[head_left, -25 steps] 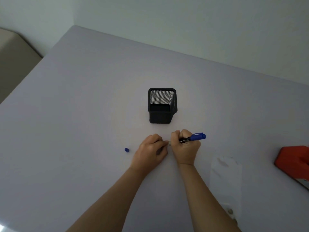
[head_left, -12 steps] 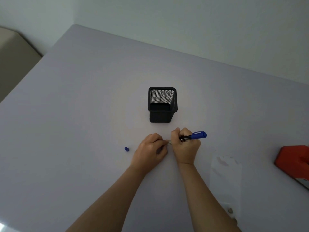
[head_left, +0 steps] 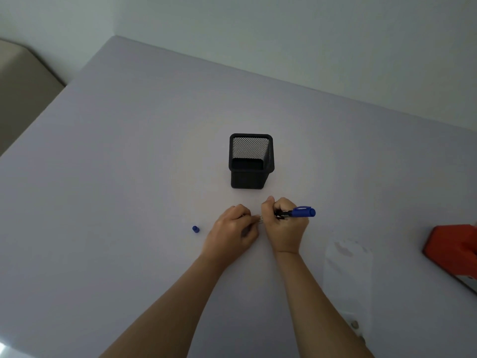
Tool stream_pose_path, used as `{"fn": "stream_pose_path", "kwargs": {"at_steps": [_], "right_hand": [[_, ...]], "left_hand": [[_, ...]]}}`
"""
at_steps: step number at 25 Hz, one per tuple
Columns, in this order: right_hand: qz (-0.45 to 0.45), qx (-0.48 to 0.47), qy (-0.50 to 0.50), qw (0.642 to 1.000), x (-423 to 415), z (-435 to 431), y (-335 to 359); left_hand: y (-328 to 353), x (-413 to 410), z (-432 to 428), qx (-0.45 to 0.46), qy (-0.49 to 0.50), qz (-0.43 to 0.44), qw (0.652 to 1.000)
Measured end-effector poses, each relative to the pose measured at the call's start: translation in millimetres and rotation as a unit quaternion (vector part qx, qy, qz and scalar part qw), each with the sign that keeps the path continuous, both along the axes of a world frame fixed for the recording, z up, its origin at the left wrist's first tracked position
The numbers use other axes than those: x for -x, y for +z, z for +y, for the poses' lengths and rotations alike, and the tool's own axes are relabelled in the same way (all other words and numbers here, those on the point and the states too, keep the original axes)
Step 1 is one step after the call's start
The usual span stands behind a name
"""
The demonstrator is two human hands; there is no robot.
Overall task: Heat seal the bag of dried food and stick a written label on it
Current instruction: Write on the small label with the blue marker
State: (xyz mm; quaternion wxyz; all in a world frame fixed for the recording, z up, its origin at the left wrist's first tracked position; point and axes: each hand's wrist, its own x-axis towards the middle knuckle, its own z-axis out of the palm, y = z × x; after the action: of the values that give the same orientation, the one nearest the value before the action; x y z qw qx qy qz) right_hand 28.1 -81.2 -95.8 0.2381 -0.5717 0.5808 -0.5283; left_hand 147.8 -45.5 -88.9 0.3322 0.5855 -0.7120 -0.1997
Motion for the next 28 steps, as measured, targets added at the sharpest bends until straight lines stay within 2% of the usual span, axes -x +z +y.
{"fn": "stream_pose_path", "kwargs": {"at_steps": [17,20,25,28], "right_hand": [[0.056,-0.006,-0.027,0.998,-1.6,-0.7,2.3],[0.030,-0.003,-0.021,0.999,-1.7,-1.1,2.4],[0.038,0.002,-0.037,0.999,-0.5,-2.1,3.8],[0.069,0.003,-0.034,0.997,0.4,-1.5,1.2]], "left_hand": [[-1.7,-0.1,-0.6,0.014,0.002,0.001,1.000],[-2.8,0.0,-0.6,0.013,0.007,0.004,1.000],[-2.4,-0.2,-0.6,0.010,0.003,-0.004,1.000],[-2.3,-0.4,0.0,0.012,0.001,-0.005,1.000]]}}
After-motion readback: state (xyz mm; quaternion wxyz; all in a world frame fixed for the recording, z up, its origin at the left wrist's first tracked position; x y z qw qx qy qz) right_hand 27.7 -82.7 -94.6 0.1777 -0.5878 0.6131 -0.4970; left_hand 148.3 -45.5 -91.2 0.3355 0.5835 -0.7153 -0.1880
